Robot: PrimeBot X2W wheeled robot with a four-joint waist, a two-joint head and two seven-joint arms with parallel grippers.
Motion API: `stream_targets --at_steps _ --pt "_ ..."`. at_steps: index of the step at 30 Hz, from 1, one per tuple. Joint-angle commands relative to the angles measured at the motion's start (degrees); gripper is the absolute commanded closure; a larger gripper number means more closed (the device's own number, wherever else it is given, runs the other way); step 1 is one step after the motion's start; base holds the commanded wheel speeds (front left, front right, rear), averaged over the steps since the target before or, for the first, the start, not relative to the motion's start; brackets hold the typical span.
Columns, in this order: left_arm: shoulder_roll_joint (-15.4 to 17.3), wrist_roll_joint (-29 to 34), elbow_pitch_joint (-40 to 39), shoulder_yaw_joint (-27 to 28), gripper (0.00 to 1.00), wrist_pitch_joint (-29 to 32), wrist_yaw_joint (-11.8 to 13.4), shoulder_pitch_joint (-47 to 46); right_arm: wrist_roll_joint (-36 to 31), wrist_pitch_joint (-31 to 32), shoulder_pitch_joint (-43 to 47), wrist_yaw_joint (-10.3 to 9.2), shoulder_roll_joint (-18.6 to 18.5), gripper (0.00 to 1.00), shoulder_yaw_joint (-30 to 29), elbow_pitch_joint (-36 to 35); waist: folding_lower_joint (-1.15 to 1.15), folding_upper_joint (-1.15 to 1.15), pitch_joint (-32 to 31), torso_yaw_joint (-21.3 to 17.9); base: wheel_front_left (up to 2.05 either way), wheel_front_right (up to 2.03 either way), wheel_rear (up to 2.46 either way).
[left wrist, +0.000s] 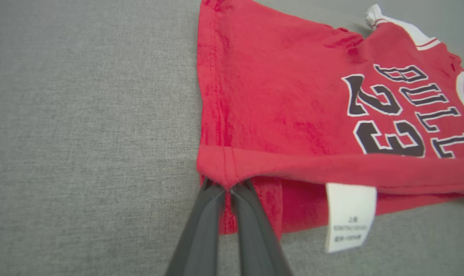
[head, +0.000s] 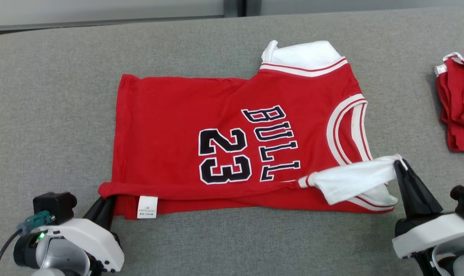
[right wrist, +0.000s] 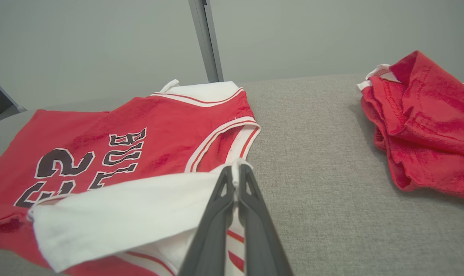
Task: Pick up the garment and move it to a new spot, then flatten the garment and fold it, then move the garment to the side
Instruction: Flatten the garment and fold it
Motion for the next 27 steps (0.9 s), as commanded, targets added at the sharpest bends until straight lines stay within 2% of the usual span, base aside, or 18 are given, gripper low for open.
stream_targets --at_steps 1,6,7,8,9,10,17,27 --pt "0.36 -0.41 0.92 0.01 1.00 0.10 -0.51 -1.92 0.58 -0.72 -1.94 -0.03 -0.74 1.00 0.41 1.33 0.00 0.00 2.07 0.10 0.00 0.00 0.00" --pt "0.80 -1.49 4.35 -0.55 1.00 0.88 -2.11 -6.20 1.58 -2.26 -7.94 -0.03 -1.91 1.00 2.74 7.59 0.00 0.00 4.27 0.28 0.00 0.00 0.00" --pt "0.77 -1.60 4.68 -0.64 0.59 0.54 -2.38 -6.87 1.82 -2.79 -8.79 -0.03 -1.97 0.91 3.18 8.52 0.00 0.00 4.60 0.33 0.00 0.00 0.00" --pt "0.24 -2.46 5.10 -0.54 0.04 0.24 -2.71 -7.35 1.77 -3.67 -9.47 -0.03 -2.09 0.56 3.65 9.18 0.00 0.00 4.83 0.40 0.00 0.00 0.00" --pt "-0.03 -2.70 5.32 -0.53 0.00 -0.40 -2.88 -7.57 1.87 -4.97 -10.10 -0.03 -2.04 0.03 4.10 9.47 0.00 0.00 5.05 0.46 0.00 0.00 0.00" --pt "-0.26 -2.83 5.33 -0.11 0.00 -1.57 -2.85 -7.81 1.83 -6.66 -10.64 -0.03 -1.92 0.00 4.43 9.43 0.00 0.00 5.15 0.48 0.00 0.00 0.00" --pt "-4.46 -1.78 4.06 1.99 0.00 -14.65 -1.30 -6.45 -1.51 -14.48 -11.15 -0.03 -1.70 0.00 2.95 7.32 0.00 0.00 4.84 1.08 0.00 0.00 0.00" --pt "-6.92 5.00 0.04 1.05 0.00 -27.47 2.36 -3.27 -8.80 -15.36 -3.55 -0.03 1.04 0.00 -2.26 -1.22 0.00 0.00 0.51 1.58 0.00 0.00 0.00"
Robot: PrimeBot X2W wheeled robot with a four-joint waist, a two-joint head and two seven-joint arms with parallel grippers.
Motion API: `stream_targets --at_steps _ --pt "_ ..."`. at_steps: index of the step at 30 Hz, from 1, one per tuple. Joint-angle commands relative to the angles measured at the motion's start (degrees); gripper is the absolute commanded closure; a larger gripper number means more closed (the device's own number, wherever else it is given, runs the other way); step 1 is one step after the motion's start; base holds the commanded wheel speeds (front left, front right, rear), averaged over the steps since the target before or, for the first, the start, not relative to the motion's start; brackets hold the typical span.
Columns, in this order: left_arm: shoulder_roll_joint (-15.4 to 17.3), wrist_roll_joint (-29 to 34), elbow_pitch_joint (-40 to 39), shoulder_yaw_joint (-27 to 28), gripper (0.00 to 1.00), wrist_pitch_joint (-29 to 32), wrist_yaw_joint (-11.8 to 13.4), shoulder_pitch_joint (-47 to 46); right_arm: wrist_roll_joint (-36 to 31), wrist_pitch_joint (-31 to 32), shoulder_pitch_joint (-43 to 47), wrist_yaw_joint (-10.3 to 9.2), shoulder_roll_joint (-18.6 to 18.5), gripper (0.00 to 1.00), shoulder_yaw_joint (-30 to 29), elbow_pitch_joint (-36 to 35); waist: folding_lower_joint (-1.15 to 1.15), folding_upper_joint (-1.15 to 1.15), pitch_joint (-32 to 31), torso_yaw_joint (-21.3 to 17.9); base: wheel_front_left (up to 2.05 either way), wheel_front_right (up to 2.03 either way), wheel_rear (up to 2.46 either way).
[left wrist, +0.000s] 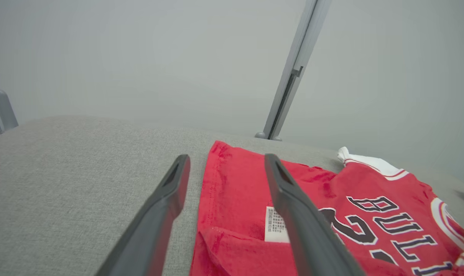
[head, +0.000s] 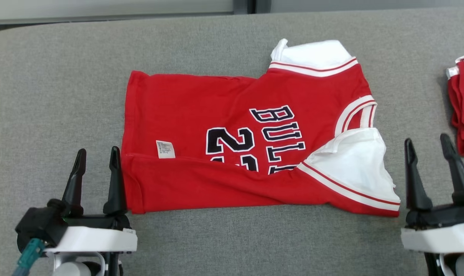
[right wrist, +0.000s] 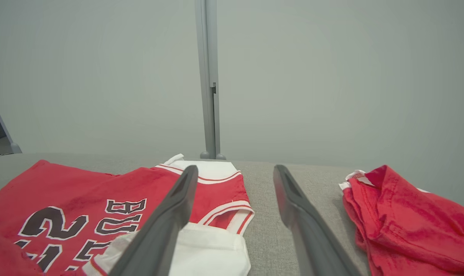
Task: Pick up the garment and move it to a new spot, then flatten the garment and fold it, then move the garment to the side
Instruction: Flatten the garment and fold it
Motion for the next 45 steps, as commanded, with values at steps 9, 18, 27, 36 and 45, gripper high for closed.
stream_targets --at_steps 9,18,27,36,45 --pt "-0.44 4.76 0.06 -1.87 0.00 -2.23 2.45 5.16 -0.82 2.24 7.31 -0.04 1.58 0.00 -0.51 -1.89 0.00 0.00 -5.05 -1.05 0.00 0.00 0.00" --pt "-0.50 4.88 0.75 -2.29 0.00 -2.32 2.46 5.79 0.11 3.00 7.94 -0.04 1.61 0.00 -0.59 -2.47 0.00 0.00 -5.65 -0.86 0.00 0.00 0.00" --pt "0.19 4.54 2.31 -3.01 0.00 -1.18 2.34 4.90 0.14 3.92 8.27 -0.04 1.79 0.00 -0.05 -0.28 0.00 0.00 -4.98 -0.67 0.00 0.00 0.00" --pt "-0.41 1.26 14.03 -3.65 0.00 -0.08 -0.43 1.92 1.33 3.90 7.08 -0.04 2.43 0.00 1.45 11.51 0.00 0.00 -1.36 0.08 0.00 0.00 0.00" --pt "-0.51 -2.10 25.94 -3.36 0.12 0.95 -3.73 -3.21 3.13 4.93 2.53 -0.04 2.46 0.52 3.55 20.88 0.00 0.00 1.01 0.43 0.00 0.00 0.00"
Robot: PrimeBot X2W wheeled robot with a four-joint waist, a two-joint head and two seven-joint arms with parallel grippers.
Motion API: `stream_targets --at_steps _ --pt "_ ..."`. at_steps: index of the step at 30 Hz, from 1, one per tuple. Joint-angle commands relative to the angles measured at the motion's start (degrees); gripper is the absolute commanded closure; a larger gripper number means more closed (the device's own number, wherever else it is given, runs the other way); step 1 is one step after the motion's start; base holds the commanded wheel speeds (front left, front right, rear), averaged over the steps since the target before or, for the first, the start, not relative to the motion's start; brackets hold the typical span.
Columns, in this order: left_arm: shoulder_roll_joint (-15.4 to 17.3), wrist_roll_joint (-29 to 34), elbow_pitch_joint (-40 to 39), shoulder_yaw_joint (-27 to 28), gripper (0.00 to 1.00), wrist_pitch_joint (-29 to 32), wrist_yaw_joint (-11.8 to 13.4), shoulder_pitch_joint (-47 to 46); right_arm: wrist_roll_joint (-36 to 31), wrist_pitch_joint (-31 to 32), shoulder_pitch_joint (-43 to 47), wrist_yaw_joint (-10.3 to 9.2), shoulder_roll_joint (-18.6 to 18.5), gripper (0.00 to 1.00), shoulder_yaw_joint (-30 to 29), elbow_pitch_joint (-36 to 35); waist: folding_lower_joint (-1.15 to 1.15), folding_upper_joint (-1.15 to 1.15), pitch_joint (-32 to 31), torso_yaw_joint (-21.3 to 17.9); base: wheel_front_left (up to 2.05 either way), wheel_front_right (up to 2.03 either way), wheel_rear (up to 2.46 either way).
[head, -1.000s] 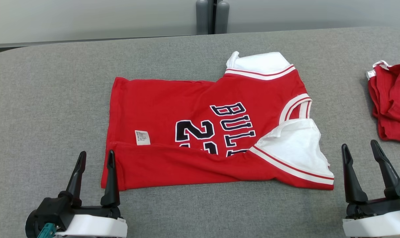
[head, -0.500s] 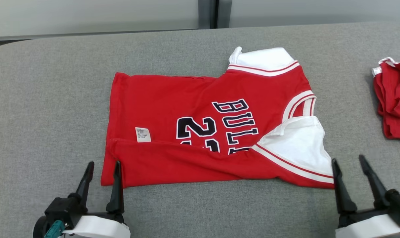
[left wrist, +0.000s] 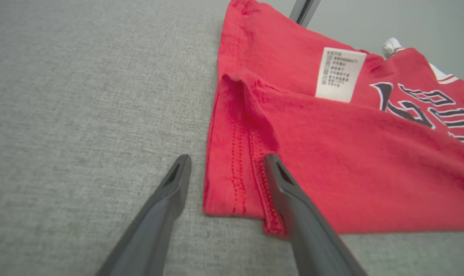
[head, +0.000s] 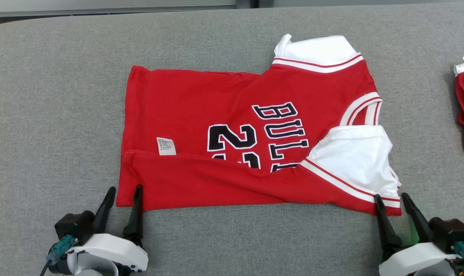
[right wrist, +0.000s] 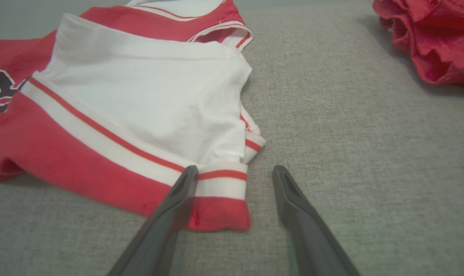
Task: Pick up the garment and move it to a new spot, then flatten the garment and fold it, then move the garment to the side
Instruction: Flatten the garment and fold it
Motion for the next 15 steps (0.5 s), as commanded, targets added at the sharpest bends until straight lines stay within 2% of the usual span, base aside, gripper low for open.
stream_targets --at_steps 1,2,10,15 --pt "0.09 -0.58 2.87 -0.02 0.81 1.04 -0.35 -0.32 1.14 0.77 -0.63 -0.05 -0.07 0.72 0.84 1.50 0.00 0.00 0.18 0.08 0.00 0.00 0.00" --pt "0.19 -0.68 3.20 -0.11 1.00 0.86 -0.44 -0.41 1.73 0.61 -0.84 -0.05 -0.06 1.00 0.80 1.63 0.00 0.00 0.21 0.12 0.00 0.00 0.00" --pt "1.35 -0.52 -0.54 0.34 1.00 -0.75 -0.56 0.93 3.70 0.35 -0.06 -0.10 -2.13 1.00 -1.17 -2.50 0.00 0.00 -1.11 0.71 0.00 0.00 0.00" --pt "2.31 -0.64 -3.89 0.35 1.00 0.46 -0.02 3.30 4.24 1.80 2.19 -0.10 -2.62 1.00 -2.33 -5.74 0.00 0.00 -2.90 0.99 0.00 0.00 0.00"
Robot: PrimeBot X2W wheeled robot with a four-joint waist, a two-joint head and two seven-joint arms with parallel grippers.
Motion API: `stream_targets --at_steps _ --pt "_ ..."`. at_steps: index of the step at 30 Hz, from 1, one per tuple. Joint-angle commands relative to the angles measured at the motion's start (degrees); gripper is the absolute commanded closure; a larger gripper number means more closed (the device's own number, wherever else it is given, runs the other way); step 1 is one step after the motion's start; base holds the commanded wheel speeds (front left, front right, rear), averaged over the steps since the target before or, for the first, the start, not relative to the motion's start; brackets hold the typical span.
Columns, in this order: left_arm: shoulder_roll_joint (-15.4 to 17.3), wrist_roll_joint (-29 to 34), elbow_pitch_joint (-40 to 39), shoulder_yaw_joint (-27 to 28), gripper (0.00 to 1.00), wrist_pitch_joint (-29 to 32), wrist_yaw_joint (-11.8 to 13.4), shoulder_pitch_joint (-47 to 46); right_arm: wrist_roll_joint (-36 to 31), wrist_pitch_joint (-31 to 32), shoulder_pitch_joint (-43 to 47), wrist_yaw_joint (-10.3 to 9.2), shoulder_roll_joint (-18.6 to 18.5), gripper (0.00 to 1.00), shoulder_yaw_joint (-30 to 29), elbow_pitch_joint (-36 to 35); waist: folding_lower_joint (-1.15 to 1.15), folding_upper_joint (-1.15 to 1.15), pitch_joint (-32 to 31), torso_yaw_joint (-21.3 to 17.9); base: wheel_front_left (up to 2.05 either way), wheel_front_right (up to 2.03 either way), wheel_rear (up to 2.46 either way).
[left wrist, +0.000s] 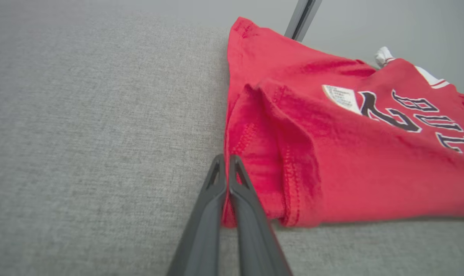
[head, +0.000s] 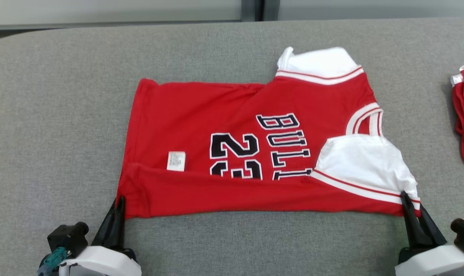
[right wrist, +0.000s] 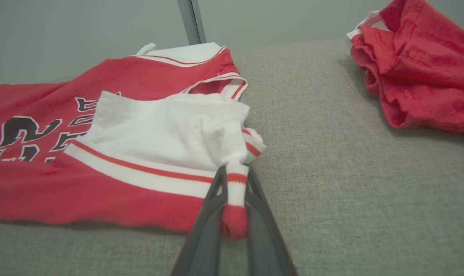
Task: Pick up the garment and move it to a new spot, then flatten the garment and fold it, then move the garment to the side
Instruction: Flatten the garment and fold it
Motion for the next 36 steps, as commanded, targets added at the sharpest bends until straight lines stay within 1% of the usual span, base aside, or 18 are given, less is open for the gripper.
stream_targets --at_steps 1,6,10,14,16,17,18,20,22,27,31,36 --pt "0.77 -0.15 -0.91 0.40 1.00 0.54 0.59 1.12 0.49 0.68 1.24 -0.17 -0.55 1.00 -0.58 -1.10 0.00 0.00 -0.94 0.20 0.00 0.00 0.00" --pt "1.90 -1.38 -5.31 1.05 1.00 3.71 1.72 5.36 0.40 3.65 6.33 -0.17 -0.28 1.00 -2.07 -5.13 0.00 0.00 -3.29 0.17 0.00 0.00 0.00" --pt "1.98 -2.76 -8.74 1.37 1.00 6.66 2.66 9.29 0.80 5.72 10.67 -0.18 0.53 1.00 -2.61 -7.30 0.00 0.00 -4.85 0.13 0.00 0.00 0.00" --pt "2.06 -3.57 -10.99 0.99 1.00 9.81 3.60 12.47 1.06 6.42 12.99 -0.18 1.17 1.00 -3.15 -7.84 0.00 0.00 -5.82 -0.05 0.00 0.00 0.00" --pt "1.54 -4.38 -11.48 0.20 1.00 11.47 3.20 13.24 1.39 6.48 13.34 -0.17 1.38 1.00 -2.86 -7.02 0.00 0.00 -6.02 -0.01 0.00 0.00 0.00" --pt "1.40 -4.41 -11.71 0.10 0.79 11.53 3.28 13.05 1.46 6.13 13.11 -0.17 1.38 0.64 -2.59 -6.67 0.00 0.00 -6.03 0.07 0.00 0.00 0.00" --pt "1.21 -4.51 -11.60 0.04 0.00 11.46 3.56 12.75 1.30 5.88 12.72 -0.17 1.20 0.01 -2.16 -6.31 0.00 0.00 -6.01 0.12 0.00 0.00 0.00" --pt "0.41 -4.83 -11.74 0.32 0.00 10.18 3.56 11.96 0.83 4.62 11.10 -0.16 1.11 0.00 -1.77 -6.76 0.00 0.00 -5.95 -0.06 0.00 0.00 0.00" --pt "0.00 -3.81 -11.97 0.88 0.00 7.44 4.35 11.18 0.15 2.61 10.00 -0.15 0.76 0.00 -1.92 -7.77 0.00 0.00 -6.02 -0.22 0.00 0.00 0.00" --pt "0.54 -0.77 -13.21 1.46 0.00 1.28 5.49 9.19 -2.21 -0.08 7.06 -0.15 0.21 0.00 -2.94 -13.03 0.00 0.00 -6.48 -0.69 0.00 0.00 0.00" --pt "1.42 1.96 -15.90 1.10 0.00 -0.82 6.09 7.28 -3.49 1.06 5.86 -0.15 0.08 0.00 -3.65 -17.58 0.00 0.00 -6.80 -0.81 0.00 0.00 0.00" --pt "1.66 4.26 -18.76 -0.04 0.00 -0.47 7.52 6.04 -3.98 2.69 6.10 -0.15 0.28 0.00 -4.16 -20.30 0.00 0.00 -6.94 -0.61 0.00 0.00 0.00"
